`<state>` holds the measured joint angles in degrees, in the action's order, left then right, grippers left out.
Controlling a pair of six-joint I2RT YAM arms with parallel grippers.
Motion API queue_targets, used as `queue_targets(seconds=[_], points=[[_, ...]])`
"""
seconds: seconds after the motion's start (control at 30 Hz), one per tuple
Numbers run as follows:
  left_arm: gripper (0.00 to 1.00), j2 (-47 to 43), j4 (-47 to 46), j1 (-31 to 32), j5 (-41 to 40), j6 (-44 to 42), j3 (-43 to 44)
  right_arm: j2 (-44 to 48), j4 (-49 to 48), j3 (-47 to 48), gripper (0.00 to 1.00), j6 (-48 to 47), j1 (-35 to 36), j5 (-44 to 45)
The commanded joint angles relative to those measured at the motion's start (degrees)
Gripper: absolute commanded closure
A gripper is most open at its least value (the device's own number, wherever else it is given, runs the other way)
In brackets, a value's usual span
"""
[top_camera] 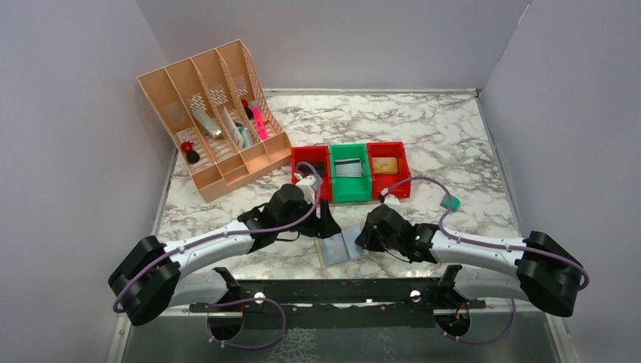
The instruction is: Take the credit cards out of the card holder
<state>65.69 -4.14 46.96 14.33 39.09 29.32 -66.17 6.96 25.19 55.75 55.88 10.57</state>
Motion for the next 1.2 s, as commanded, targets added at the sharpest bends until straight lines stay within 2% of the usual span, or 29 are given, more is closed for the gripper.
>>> queue_targets(seconds=[0.0, 0.2, 0.5, 0.6, 0.73, 0.9, 1.0, 1.17], points=[[0.36, 4.73, -2.42, 2.77, -1.21, -0.74, 3.19, -2.09, 10.89, 3.0, 0.7, 2.76, -0.24, 6.9], [0.36, 6.31, -2.05, 3.35, -3.01, -0.22, 3.81, -0.53, 20.3, 5.53, 0.64, 3.14, -0.29, 12.04], [0.36, 4.88, 1.77, 3.36, -6.56, -0.79, 4.05, 4.55, 30.99, 11.47, 0.62, 0.39, -0.24, 16.59], [0.36, 4.1, 2.68, 3.37, -8.18, -0.7, 4.11, 6.1, 29.86, 14.17, 0.62, -2.72, -0.31, 13.23], [0.36, 2.29, 5.44, 3.36, -12.37, -0.17, 4.24, 7.61, 20.18, 14.27, 0.61, -9.99, -0.24, 3.21], [0.33, -0.09, 13.91, 3.4, -21.78, -0.19, 5.85, 0.91, 15.26, 16.7, 0.6, -10.59, 0.28, -5.28], [0.3, -2.36, 17.69, 2.52, -26.57, 1.85, 5.27, -4.7, 14.17, 18.19, 0.57, -10.82, 1.78, -5.15], [0.26, -8.27, 18.91, -1.28, -27.63, 3.85, 2.19, -12.8, 19.01, 22.73, 0.48, -9.72, 5.73, -0.26]])
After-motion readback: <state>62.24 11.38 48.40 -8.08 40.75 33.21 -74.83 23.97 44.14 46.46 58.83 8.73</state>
